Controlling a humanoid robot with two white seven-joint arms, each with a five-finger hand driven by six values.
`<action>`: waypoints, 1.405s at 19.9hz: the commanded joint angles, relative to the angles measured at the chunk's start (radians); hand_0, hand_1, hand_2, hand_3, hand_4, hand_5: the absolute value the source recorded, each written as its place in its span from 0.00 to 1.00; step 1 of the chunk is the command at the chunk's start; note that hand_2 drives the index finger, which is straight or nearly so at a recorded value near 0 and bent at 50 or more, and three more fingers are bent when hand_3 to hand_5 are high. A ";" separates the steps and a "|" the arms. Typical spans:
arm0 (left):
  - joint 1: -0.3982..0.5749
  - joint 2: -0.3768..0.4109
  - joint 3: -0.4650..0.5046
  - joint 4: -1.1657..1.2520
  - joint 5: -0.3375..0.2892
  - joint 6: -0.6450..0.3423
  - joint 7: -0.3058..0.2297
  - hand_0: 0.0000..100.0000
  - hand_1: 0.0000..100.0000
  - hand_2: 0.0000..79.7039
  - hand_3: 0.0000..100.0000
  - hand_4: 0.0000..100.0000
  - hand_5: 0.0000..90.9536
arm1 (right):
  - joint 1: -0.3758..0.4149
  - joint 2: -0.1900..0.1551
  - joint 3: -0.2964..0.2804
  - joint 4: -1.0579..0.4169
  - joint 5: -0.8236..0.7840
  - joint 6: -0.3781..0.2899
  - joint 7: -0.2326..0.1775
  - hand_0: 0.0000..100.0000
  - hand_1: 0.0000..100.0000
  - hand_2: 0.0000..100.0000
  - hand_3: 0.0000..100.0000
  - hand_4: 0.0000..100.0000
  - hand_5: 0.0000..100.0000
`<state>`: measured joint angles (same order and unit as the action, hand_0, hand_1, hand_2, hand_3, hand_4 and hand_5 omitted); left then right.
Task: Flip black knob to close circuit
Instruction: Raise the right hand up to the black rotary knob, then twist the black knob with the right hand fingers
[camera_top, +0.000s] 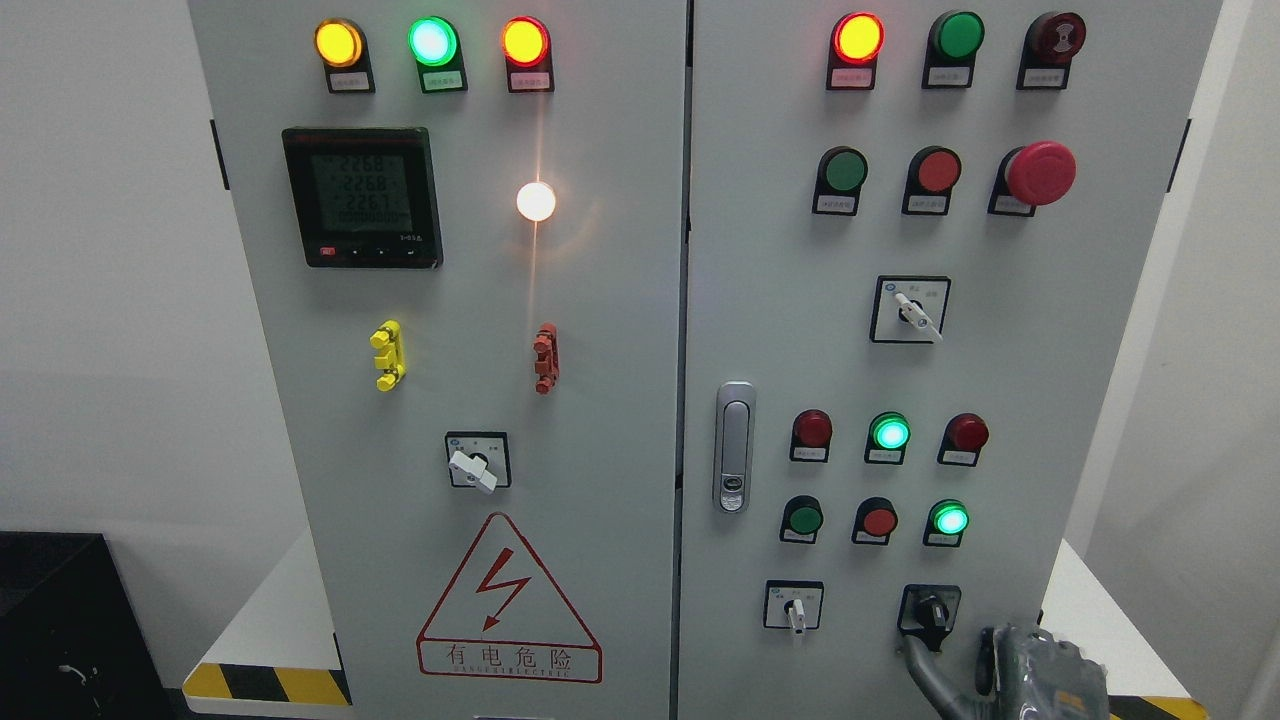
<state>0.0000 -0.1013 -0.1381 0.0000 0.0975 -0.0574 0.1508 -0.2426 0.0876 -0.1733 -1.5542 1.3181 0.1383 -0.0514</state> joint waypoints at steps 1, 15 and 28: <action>0.023 0.000 0.000 -0.031 0.001 0.001 0.000 0.12 0.56 0.00 0.00 0.00 0.00 | -0.003 -0.008 -0.029 0.013 0.000 -0.002 -0.005 0.00 0.00 0.89 1.00 0.95 1.00; 0.023 0.002 0.000 -0.031 -0.001 0.001 0.000 0.12 0.56 0.00 0.00 0.00 0.00 | -0.009 -0.014 -0.054 0.014 -0.007 -0.002 -0.005 0.00 0.00 0.89 1.00 0.95 1.00; 0.023 0.000 0.000 -0.031 -0.001 0.001 0.000 0.12 0.56 0.00 0.00 0.00 0.00 | -0.009 -0.016 -0.060 0.008 -0.014 -0.003 -0.004 0.00 0.00 0.89 1.00 0.95 1.00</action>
<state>0.0000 -0.1013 -0.1381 0.0000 0.0974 -0.0574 0.1508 -0.2510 0.0744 -0.2012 -1.5433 1.3067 0.1338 -0.0603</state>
